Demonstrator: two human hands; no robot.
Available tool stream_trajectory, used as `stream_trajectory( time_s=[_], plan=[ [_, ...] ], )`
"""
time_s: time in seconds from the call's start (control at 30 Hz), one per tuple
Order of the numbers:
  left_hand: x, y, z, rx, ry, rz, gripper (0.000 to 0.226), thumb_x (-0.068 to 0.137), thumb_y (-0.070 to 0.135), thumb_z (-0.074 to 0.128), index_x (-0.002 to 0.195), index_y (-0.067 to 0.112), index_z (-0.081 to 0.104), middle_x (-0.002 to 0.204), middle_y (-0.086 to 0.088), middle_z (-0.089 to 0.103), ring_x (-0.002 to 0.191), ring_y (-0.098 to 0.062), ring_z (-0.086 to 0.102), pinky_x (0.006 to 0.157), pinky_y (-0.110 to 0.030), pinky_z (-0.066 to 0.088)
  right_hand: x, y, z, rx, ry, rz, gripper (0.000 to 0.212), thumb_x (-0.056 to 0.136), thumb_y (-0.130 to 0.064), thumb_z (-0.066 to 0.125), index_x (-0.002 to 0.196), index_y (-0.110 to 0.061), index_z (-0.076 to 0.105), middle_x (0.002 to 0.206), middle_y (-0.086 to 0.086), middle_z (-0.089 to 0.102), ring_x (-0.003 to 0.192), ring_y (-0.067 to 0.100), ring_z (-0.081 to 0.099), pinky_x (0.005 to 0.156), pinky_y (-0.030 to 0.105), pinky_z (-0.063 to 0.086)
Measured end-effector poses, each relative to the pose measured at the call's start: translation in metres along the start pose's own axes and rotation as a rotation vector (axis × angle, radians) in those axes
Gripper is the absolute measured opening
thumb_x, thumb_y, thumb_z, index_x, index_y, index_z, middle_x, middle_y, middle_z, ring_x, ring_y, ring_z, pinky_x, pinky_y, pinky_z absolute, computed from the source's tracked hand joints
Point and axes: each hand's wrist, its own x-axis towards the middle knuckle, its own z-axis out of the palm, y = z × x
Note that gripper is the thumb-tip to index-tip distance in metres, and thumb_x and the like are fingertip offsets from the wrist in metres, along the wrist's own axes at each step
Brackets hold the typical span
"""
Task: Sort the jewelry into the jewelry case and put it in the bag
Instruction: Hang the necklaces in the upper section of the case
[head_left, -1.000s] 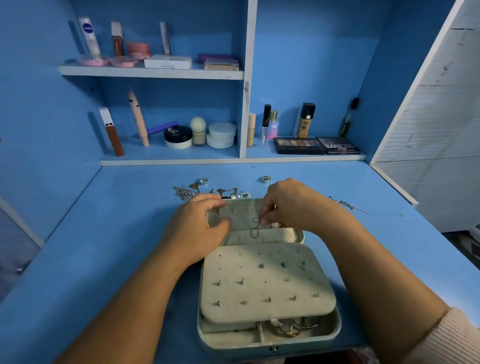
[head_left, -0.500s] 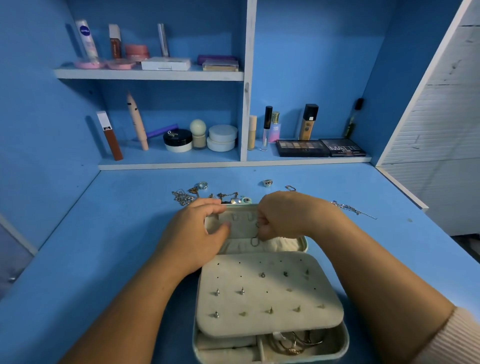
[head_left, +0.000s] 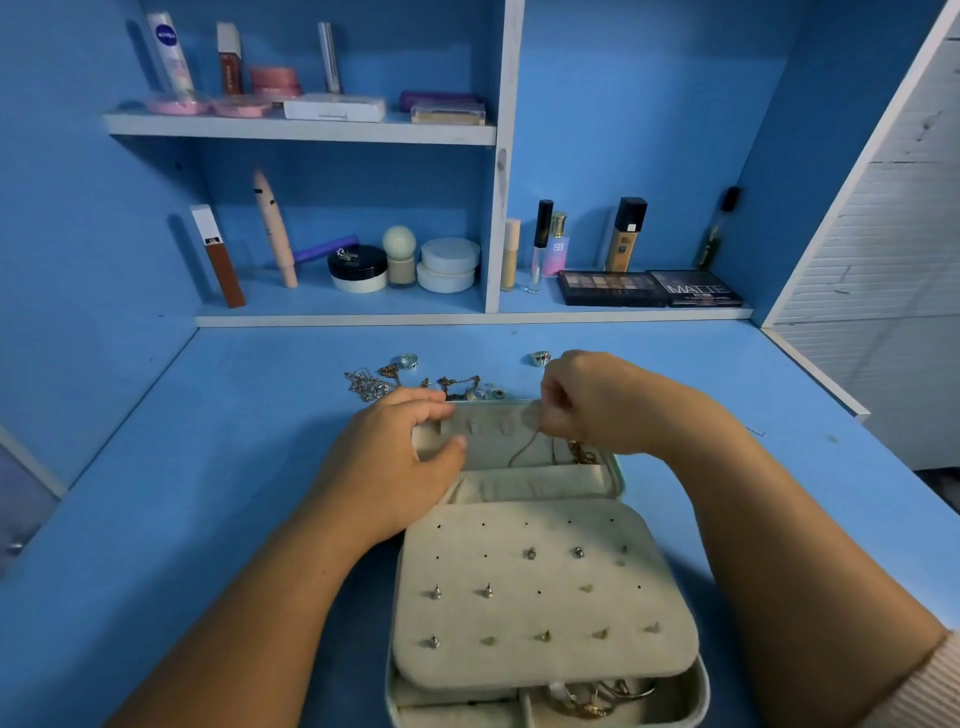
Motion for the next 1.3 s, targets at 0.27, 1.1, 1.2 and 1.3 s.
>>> stream_trajectory(
  time_s=[0.27, 1.1, 1.2, 1.3],
  plan=[
    [-0.001, 0.001, 0.000, -0.019, -0.009, -0.020, 0.033, 0.085, 0.030, 0.068, 0.118, 0.024, 0.068, 0.126, 0.022, 0.054, 0.107, 0.008, 0.046, 0.083, -0.002, 0.031, 0.010, 0.009, 0.009, -0.022, 0.068, -0.009, 0.016, 0.087, -0.026, 0.055, 0.086, -0.011, 0.057, 0.093, 0.002, 0.049, 0.078, 0.024, 0.056, 0.070, 0.036, 0.049],
    [-0.001, 0.001, -0.002, -0.019, -0.024, -0.019, 0.034, 0.086, 0.030, 0.067, 0.120, 0.023, 0.067, 0.130, 0.018, 0.054, 0.112, 0.006, 0.045, 0.096, -0.016, 0.034, -0.010, 0.006, 0.014, 0.039, 0.120, -0.013, 0.014, 0.082, -0.030, 0.062, 0.095, -0.034, 0.067, 0.097, -0.006, 0.049, 0.091, 0.016, 0.056, 0.083, 0.034, 0.048],
    [-0.001, 0.001, -0.002, -0.018, -0.026, -0.015, 0.034, 0.086, 0.030, 0.067, 0.120, 0.022, 0.067, 0.130, 0.018, 0.055, 0.111, 0.007, 0.045, 0.095, -0.015, 0.033, -0.010, 0.006, 0.013, 0.049, 0.111, -0.013, 0.014, 0.081, -0.034, 0.066, 0.095, -0.036, 0.068, 0.096, -0.007, 0.049, 0.090, 0.014, 0.055, 0.082, 0.033, 0.048],
    [-0.001, 0.001, -0.002, -0.023, -0.026, -0.016, 0.034, 0.086, 0.030, 0.067, 0.119, 0.023, 0.067, 0.129, 0.018, 0.055, 0.108, 0.009, 0.044, 0.093, -0.012, 0.030, -0.012, 0.008, 0.013, 0.035, 0.168, 0.065, 0.013, 0.078, -0.043, 0.068, 0.084, -0.033, 0.067, 0.086, -0.014, 0.046, 0.084, 0.013, 0.053, 0.075, 0.032, 0.046]
  ],
)
